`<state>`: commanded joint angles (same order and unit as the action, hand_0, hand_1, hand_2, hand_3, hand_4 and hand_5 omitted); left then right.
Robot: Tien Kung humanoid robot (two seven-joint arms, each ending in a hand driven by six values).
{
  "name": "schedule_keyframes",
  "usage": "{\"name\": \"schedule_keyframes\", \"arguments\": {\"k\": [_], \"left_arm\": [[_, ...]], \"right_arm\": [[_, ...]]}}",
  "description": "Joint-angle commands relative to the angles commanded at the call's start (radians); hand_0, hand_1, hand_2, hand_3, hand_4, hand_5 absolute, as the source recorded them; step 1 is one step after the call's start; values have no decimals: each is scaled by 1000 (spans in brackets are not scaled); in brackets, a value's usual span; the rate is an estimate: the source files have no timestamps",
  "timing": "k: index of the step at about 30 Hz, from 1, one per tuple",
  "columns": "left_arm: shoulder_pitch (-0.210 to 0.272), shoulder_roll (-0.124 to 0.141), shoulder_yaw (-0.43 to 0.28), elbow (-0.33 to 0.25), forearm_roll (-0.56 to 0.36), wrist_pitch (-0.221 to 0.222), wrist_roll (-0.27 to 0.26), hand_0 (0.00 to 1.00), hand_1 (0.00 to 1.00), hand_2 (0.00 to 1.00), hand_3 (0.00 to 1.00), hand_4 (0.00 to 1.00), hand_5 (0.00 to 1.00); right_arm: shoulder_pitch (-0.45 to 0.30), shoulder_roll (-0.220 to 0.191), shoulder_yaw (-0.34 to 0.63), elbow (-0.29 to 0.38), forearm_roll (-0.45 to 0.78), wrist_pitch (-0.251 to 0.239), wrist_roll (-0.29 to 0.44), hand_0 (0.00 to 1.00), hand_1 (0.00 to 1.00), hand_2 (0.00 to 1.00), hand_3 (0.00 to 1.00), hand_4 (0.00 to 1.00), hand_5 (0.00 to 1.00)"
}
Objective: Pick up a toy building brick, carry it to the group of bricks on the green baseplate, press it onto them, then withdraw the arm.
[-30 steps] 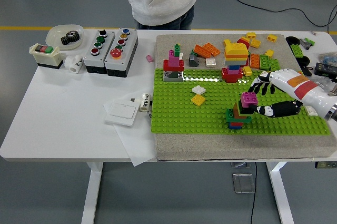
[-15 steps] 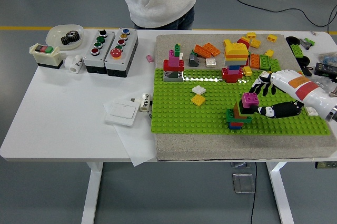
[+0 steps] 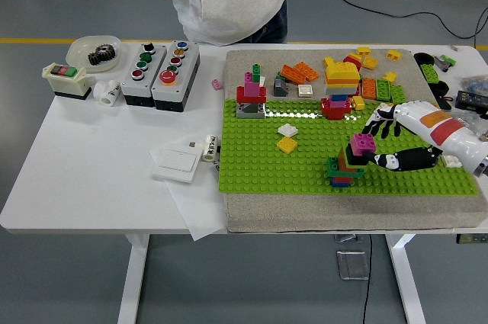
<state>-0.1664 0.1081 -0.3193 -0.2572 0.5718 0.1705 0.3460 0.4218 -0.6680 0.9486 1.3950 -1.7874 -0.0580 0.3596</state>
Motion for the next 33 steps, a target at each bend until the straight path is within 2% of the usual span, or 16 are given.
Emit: {"name": "schedule_keyframes", "arguments": {"k": [21, 33], "left_arm": [[-3, -1, 2, -1, -3, -1, -1, 496, 570, 644, 602, 636, 719], [-5, -1, 2, -1, -2, -2, -2, 496, 570, 645, 603, 636, 719]], "right_arm": [[-5, 20, 0, -9, -6, -16, 9, 346, 426, 503, 520, 787, 371], [1, 19, -6, -14, -7, -9, 9, 346, 427, 504, 521, 790, 374]]}}
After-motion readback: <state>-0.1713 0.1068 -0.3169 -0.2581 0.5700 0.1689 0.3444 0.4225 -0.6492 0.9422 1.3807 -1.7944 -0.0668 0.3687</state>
